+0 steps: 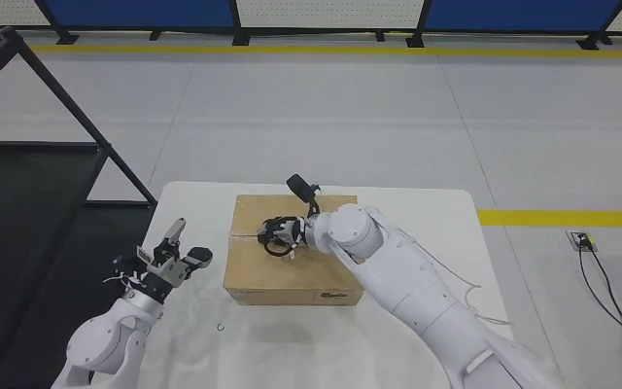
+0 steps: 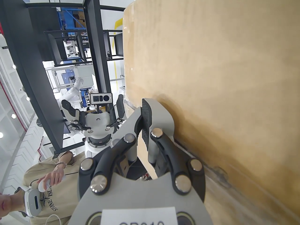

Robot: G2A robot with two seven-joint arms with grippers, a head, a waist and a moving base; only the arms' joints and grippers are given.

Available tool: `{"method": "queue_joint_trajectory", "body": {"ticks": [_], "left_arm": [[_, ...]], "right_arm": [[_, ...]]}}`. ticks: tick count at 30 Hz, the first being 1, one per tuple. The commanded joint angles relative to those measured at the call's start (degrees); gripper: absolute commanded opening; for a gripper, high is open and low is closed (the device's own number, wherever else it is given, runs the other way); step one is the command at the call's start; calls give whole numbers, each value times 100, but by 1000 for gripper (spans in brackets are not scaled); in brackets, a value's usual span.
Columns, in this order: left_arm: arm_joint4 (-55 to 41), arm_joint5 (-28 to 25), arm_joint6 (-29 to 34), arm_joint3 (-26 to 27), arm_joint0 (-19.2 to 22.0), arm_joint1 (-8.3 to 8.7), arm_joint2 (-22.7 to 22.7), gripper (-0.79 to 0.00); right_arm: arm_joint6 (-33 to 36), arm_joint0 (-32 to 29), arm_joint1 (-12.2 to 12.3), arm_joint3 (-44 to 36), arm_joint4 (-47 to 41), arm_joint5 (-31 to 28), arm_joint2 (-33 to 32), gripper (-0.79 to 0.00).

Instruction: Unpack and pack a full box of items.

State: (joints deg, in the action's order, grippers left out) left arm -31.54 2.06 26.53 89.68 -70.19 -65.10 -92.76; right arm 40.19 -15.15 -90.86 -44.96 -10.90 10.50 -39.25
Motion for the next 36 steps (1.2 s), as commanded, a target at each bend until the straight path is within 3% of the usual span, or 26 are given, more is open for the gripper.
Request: {"method": "queue_joint_trajectory", "body": {"ticks": [1,12,18,23,36], "left_arm": [[17,17,19,-6,18,1,12,0],[97,85,91,2,90,11,46,0],[125,96,134,3,111,14,75,0],[138,94,161,-2,118,18,75,0],[153,78,157,19,90,27,51,0]], "right_arm": [[52,-120,102,-192,129,60,-144,-785],[90,-1324,797,-2083,1133,743,-1317,-785],[148,-1966,1060,-3066,1673,1268,-1876,-785],[42,-2276,1162,-3470,1913,1621,-2152,-785],[-53,-2341,1179,-3501,1936,1697,-2196,-785]]}}
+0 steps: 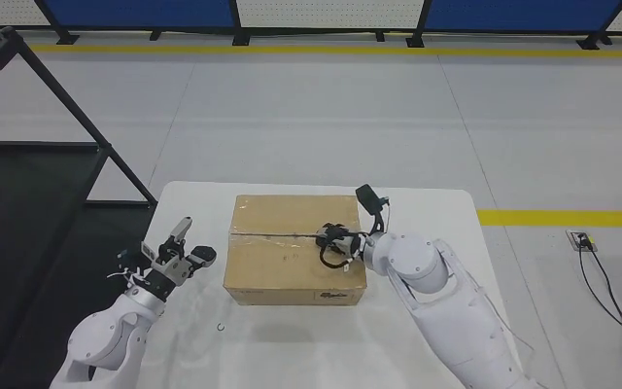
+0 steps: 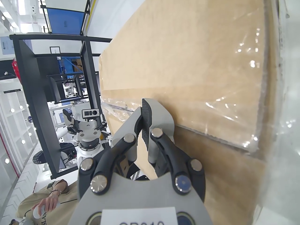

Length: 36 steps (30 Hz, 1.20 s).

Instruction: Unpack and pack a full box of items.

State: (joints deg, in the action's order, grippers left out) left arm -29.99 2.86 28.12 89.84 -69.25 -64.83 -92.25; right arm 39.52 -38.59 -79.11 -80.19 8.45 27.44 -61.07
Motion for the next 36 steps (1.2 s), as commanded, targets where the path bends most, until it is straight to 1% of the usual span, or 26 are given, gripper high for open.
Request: {"method": "queue_joint_trajectory", "body": {"ticks": [1,8,20,28,36], "left_arm": [[-2,-2,-3,6,-7,0,-1,0],[-13,-5,-6,20,-9,1,7,0],[30,34,-5,11,62,1,79,0],[57,55,9,-9,102,4,107,0],[86,64,22,-24,131,7,128,0]], "right_arm": [[27,10,10,52,13,13,-32,-785],[51,-36,67,87,75,48,-232,-785],[-2,-654,248,-427,22,-93,-942,-785],[-41,-850,324,-366,-208,-200,-1327,-785],[-76,-987,373,-369,-365,-328,-1493,-785]]}}
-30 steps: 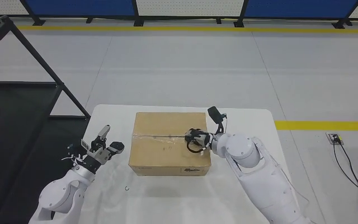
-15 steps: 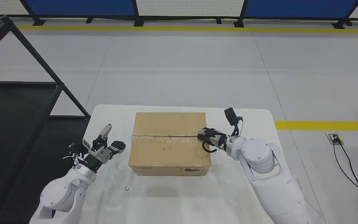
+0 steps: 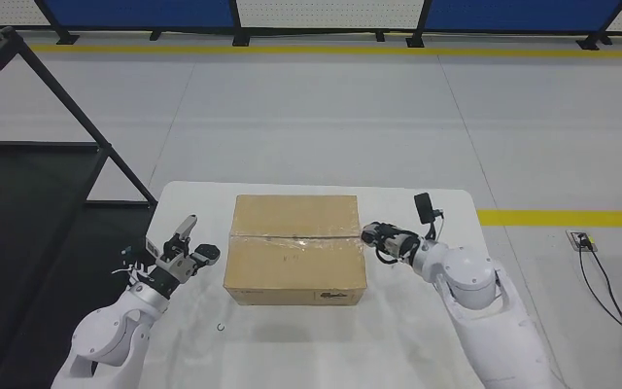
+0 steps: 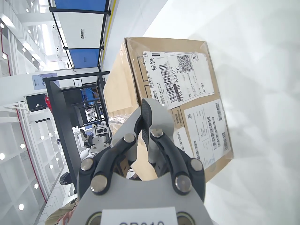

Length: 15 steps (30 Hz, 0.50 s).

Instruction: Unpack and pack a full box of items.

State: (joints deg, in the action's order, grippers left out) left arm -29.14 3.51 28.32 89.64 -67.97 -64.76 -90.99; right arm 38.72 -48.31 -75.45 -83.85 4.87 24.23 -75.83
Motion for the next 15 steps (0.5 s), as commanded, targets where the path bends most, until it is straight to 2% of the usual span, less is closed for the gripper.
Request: {"method": "queue_joint_trajectory", "body": {"ticks": [1,15], "left_arm": [[9,2,-6,-9,7,1,5,0],[36,9,-7,-16,13,4,34,0]], "right_arm": [[13,-34,12,-10,-27,-21,-28,-785],[58,-1,49,164,-89,-41,97,-785]]}}
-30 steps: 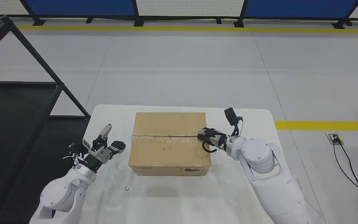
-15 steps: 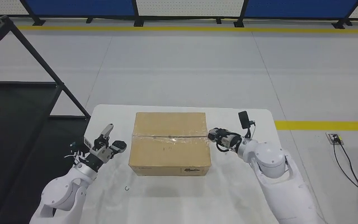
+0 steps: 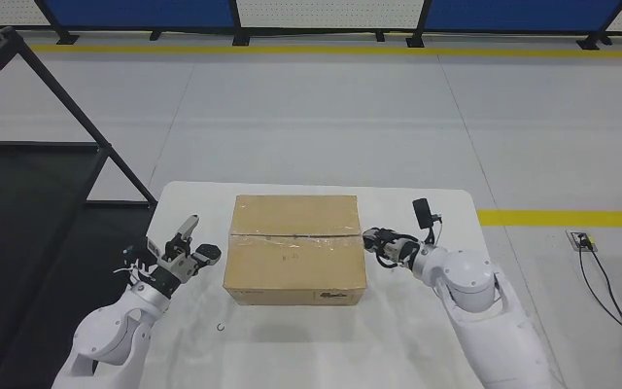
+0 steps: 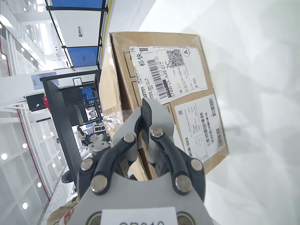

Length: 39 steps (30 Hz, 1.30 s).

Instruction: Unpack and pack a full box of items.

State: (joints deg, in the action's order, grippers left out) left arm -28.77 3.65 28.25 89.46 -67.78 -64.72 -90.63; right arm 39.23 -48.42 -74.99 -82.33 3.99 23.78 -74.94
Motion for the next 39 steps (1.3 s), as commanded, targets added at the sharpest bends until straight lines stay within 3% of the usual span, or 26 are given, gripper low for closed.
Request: {"method": "queue_joint_trajectory", "body": {"ticks": [1,7,11,16,27,33,39], "left_arm": [[-2,-8,0,5,-13,1,-4,0],[-85,-31,-24,26,-39,8,-98,0],[-162,-58,-45,34,-61,18,-216,0],[-286,-108,-67,39,-151,28,-375,0],[-391,-183,-43,-2,-308,41,-521,0],[-426,-198,-30,-18,-345,44,-549,0],[-452,-197,-20,-20,-371,48,-571,0]], "right_arm": [[-9,28,7,12,19,7,5,-785],[-495,-241,11,-635,-537,-401,-340,-785],[-112,-315,32,-883,-694,-455,-273,-785],[27,121,-6,-415,-362,-110,271,-785],[-123,1093,-234,940,-548,-47,1157,-785],[-155,1440,-353,1273,-629,-66,1507,-785],[-327,1483,-374,1180,-699,-201,1463,-785]]}}
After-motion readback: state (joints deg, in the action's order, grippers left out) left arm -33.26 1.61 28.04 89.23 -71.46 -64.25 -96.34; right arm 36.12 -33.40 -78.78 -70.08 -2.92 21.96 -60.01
